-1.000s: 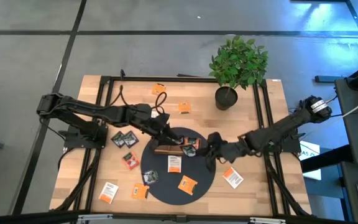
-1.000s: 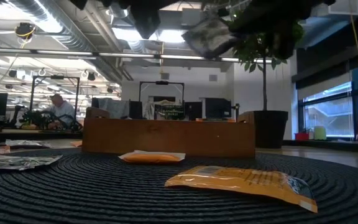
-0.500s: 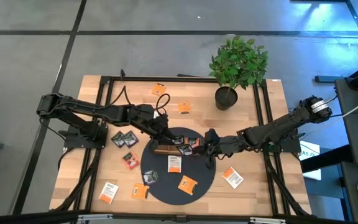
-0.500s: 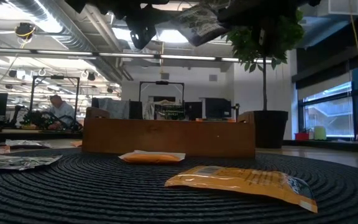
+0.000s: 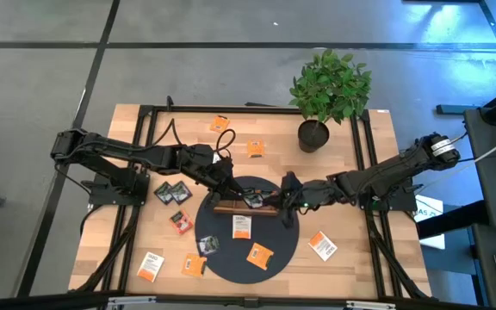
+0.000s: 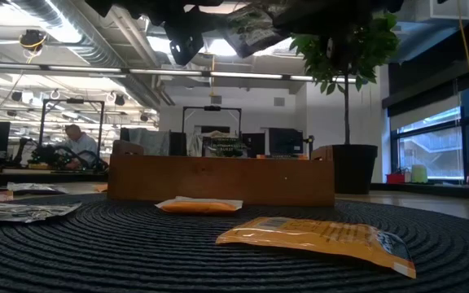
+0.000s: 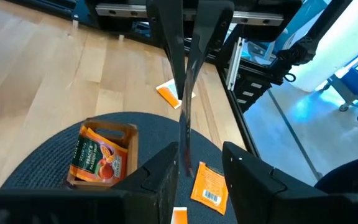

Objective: Pick & Place Tea
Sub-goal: Put the black tea bag into the middle section of the wooden organizer

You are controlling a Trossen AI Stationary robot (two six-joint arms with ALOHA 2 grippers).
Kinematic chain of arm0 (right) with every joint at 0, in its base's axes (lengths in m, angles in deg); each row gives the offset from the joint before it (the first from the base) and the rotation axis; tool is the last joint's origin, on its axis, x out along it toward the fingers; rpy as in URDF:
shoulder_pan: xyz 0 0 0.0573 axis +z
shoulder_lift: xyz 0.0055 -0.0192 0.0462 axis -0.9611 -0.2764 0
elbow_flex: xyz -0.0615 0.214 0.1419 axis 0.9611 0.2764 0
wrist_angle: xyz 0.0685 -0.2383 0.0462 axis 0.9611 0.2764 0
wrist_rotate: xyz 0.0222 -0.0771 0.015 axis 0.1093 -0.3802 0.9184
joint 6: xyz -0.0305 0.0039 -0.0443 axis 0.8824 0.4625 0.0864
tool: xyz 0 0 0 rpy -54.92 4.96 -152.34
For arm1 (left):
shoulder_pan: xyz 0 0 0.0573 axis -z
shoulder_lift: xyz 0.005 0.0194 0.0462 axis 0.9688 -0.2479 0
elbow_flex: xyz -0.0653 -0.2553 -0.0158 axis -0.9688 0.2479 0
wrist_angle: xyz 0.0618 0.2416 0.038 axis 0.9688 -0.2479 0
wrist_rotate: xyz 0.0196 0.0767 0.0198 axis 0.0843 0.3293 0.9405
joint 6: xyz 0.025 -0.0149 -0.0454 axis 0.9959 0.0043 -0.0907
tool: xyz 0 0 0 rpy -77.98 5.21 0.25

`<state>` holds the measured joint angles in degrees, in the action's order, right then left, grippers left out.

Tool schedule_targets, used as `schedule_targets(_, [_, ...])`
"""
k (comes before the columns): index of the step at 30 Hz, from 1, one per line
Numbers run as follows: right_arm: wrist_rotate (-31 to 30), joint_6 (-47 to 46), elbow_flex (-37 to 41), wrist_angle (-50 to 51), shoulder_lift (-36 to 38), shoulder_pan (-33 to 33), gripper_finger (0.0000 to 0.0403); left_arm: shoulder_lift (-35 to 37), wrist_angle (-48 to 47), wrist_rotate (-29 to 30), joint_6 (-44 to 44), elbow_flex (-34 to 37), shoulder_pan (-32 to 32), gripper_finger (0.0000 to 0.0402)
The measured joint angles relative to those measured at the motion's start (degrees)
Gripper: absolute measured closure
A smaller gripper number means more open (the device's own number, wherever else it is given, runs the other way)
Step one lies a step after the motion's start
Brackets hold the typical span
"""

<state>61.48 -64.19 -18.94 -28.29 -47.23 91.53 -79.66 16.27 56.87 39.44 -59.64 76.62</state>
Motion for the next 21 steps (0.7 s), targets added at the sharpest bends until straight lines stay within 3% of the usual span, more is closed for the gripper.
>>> schedule_targets(10, [1.1,2.6,0.0,-4.5,0.0,-1.2,0.0403,0.0,0.0,0.0,0.0,0.0,0.0,0.0295])
schedule_targets(21, [1.0,3.2,0.0,-4.4,0.0,-1.2,0.0381,0.0,0.4,3.6,0.9,0.0,0.0,0.0395])
